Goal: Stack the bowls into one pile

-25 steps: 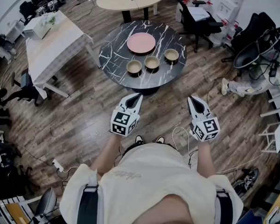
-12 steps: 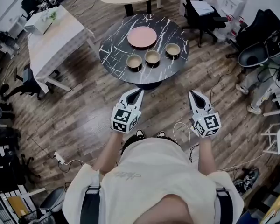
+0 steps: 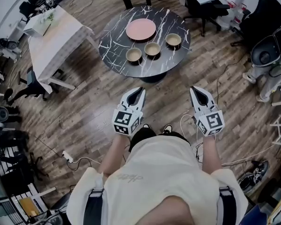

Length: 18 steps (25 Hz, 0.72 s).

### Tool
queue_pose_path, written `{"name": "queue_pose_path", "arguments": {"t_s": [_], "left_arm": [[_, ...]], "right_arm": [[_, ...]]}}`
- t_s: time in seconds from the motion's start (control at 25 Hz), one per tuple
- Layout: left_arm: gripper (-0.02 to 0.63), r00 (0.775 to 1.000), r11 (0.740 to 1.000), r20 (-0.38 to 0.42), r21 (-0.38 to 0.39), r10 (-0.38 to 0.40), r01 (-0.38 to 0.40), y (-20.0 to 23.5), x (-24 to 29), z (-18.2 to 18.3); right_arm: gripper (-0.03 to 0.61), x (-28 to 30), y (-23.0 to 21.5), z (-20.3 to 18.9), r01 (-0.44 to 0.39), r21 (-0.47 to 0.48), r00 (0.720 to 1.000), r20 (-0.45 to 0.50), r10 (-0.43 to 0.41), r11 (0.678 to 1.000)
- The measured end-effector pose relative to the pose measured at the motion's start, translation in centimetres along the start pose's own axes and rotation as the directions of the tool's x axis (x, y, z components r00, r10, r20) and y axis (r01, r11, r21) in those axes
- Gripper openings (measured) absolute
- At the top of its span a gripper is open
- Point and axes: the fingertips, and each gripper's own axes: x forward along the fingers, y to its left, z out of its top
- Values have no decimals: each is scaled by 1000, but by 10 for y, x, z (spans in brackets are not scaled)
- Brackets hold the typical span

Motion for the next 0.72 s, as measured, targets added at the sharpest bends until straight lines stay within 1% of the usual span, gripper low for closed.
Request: {"name": "queue_pose_path", "arguments": {"t_s": [0.04, 0.08, 0.12, 0.16, 0.24, 0.36, 0.44, 0.56, 0.72], "left_arm": [[23, 1000, 1000, 3, -4, -6, 6, -3, 1, 0], [28, 1000, 1000, 3, -10, -16, 16, -6, 1, -1], [76, 1000, 999, -2, -16, -30, 30, -9, 2, -3], [126, 999, 999, -10, -18, -42, 42, -12, 1, -5], [127, 998, 999, -21, -4, -51, 51, -17, 0, -8], [140, 999, 998, -20, 28, -49, 49, -23, 0, -6], [140, 999, 999, -8, 43, -31, 31, -25, 0, -2], [140, 1000, 999, 1, 39, -5, 5, -25, -1, -1], [140, 1000, 1000, -25, 22, 1, -1, -18, 1, -11]], "right_arm": [[8, -2, 0, -1, -7, 9, 1000, 5, 7, 1000], [94, -3, 1, -3, -19, 16, 1000, 7, 19, 1000], [177, -5, 2, -6, -30, 21, 1000, 7, 30, 999], [179, -7, 3, -9, -36, 25, 999, 5, 36, 999], [138, -13, 5, -12, -38, 36, 999, 3, 38, 999], [140, -21, 4, -15, -41, 46, 999, 2, 40, 998], [140, -27, 3, -17, -40, 50, 999, -3, 40, 998], [140, -33, -2, -22, -36, 71, 999, -11, 36, 997], [140, -28, -13, -33, -16, 84, 999, -32, 19, 996]]}}
